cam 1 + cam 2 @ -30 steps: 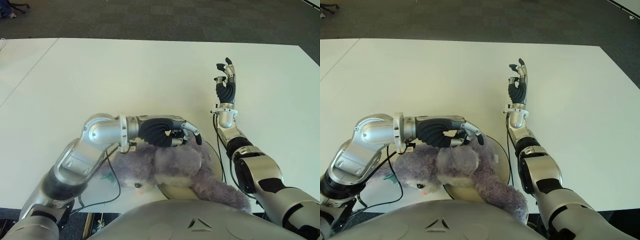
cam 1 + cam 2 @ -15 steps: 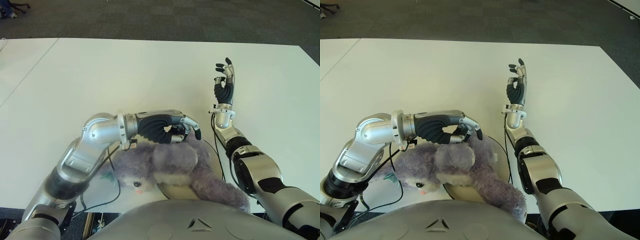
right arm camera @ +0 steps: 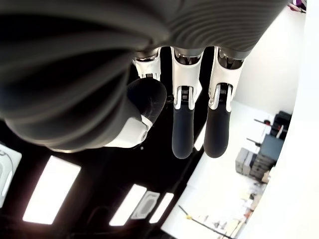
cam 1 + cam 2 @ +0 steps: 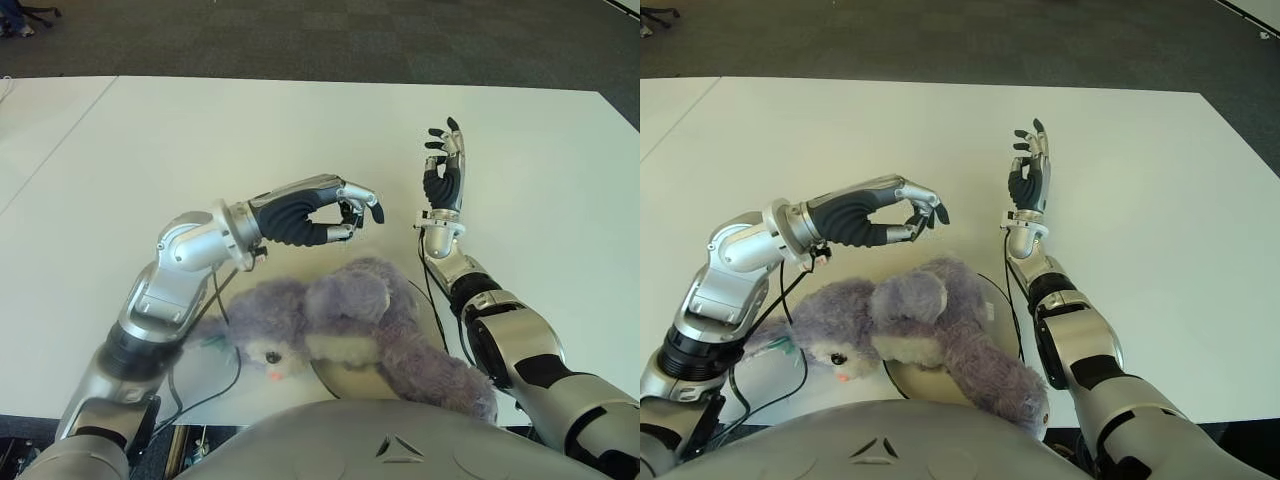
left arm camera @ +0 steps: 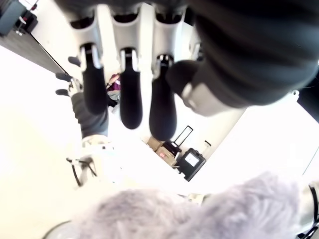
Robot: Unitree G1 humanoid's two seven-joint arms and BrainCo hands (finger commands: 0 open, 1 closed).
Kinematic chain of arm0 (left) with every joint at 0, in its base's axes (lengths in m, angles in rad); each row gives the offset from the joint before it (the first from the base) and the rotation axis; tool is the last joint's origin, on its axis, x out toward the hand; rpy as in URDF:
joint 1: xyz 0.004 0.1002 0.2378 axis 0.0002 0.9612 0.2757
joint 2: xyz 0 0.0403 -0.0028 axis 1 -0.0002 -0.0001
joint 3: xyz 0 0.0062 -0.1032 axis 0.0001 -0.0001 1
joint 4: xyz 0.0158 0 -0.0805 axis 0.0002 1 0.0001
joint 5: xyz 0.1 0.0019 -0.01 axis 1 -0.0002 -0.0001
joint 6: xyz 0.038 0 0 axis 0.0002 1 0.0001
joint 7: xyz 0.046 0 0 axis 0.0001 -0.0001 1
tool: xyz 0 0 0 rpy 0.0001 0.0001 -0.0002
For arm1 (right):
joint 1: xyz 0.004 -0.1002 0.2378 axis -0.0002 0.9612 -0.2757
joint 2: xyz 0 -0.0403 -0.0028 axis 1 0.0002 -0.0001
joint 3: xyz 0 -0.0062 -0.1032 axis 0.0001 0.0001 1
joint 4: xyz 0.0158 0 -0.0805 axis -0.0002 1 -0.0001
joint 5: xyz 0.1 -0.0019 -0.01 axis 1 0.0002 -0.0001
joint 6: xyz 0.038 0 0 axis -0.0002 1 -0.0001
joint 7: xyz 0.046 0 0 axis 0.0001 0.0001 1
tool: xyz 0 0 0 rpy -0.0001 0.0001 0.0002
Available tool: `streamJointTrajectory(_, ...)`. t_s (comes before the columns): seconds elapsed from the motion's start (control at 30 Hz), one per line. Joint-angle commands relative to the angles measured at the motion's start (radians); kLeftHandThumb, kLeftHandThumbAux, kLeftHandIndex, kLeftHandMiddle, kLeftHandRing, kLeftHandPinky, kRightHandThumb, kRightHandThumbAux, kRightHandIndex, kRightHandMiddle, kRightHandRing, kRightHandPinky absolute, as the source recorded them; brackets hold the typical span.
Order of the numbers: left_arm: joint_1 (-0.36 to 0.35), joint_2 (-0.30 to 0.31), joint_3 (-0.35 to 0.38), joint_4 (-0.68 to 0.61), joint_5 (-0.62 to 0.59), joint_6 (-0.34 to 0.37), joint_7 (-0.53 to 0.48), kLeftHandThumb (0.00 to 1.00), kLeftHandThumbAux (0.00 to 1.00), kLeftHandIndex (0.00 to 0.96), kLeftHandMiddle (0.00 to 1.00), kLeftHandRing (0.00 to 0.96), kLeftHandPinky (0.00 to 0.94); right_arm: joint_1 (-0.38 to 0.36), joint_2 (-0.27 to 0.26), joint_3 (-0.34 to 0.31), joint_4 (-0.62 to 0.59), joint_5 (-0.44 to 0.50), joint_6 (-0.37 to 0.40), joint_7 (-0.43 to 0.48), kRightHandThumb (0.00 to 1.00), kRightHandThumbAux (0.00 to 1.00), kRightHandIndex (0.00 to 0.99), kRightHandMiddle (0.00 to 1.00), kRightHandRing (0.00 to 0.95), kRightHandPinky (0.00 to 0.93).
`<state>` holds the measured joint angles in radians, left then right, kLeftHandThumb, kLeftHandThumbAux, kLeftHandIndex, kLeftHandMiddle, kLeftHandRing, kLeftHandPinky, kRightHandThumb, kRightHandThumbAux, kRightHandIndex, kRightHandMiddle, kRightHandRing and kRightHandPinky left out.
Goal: Put the doll into the plate.
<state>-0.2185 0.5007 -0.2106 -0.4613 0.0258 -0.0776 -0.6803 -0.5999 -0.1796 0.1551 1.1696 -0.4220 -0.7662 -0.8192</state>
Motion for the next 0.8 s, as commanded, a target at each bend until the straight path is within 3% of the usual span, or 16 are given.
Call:
streamJointTrajectory(0.03, -0.017, -0.013, 0.028, 0.116, 0.038, -0.1, 0.056, 0.315, 0.513, 0.114, 0.251, 0.281, 0.286, 0.26, 0.066, 0.05, 0.137, -0.044, 0.063, -0.05, 1.0, 0.732, 0.217, 0.042, 0.295, 0.413)
streamJointTrajectory(0.17, -0.029, -0.031, 0.045, 0.164, 0.023, -0.143, 0.08, 0.315, 0.506, 0.09, 0.235, 0.268, 0.268, 0.261, 0.071, 0.059, 0.139, -0.056, 0.066, -0.073, 1.0, 0.731, 0.218, 0.049, 0.294, 0.413)
streamJointTrajectory(0.2, -0.031, -0.035, 0.05, 0.175, 0.025, -0.156, 0.091, 0.317, 0.496, 0.069, 0.206, 0.219, 0.187, 0.262, 0.074, 0.062, 0.141, -0.058, 0.067, -0.078, 1.0, 0.73, 0.217, 0.056, 0.289, 0.414)
streamJointTrajectory(0.27, -0.04, -0.037, 0.07, 0.199, 0.016, -0.174, 0.103, 0.319, 0.48, 0.045, 0.176, 0.179, 0.128, 0.261, 0.075, 0.066, 0.143, -0.064, 0.07, -0.089, 1.0, 0.729, 0.219, 0.059, 0.296, 0.414)
streamJointTrajectory(0.47, -0.106, -0.039, 0.128, 0.282, 0.012, -0.234, 0.144, 0.312, 0.434, 0.002, 0.109, 0.101, 0.008, 0.257, 0.068, 0.072, 0.148, -0.073, 0.053, -0.085, 1.0, 0.728, 0.221, 0.053, 0.263, 0.414)
streamJointTrajectory(0.8, -0.181, -0.039, 0.199, 0.36, -0.025, -0.305, 0.185, 0.289, 0.41, 0.0, 0.072, 0.057, 0.0, 0.254, 0.063, 0.076, 0.151, -0.081, 0.035, -0.091, 1.0, 0.726, 0.215, 0.042, 0.231, 0.415)
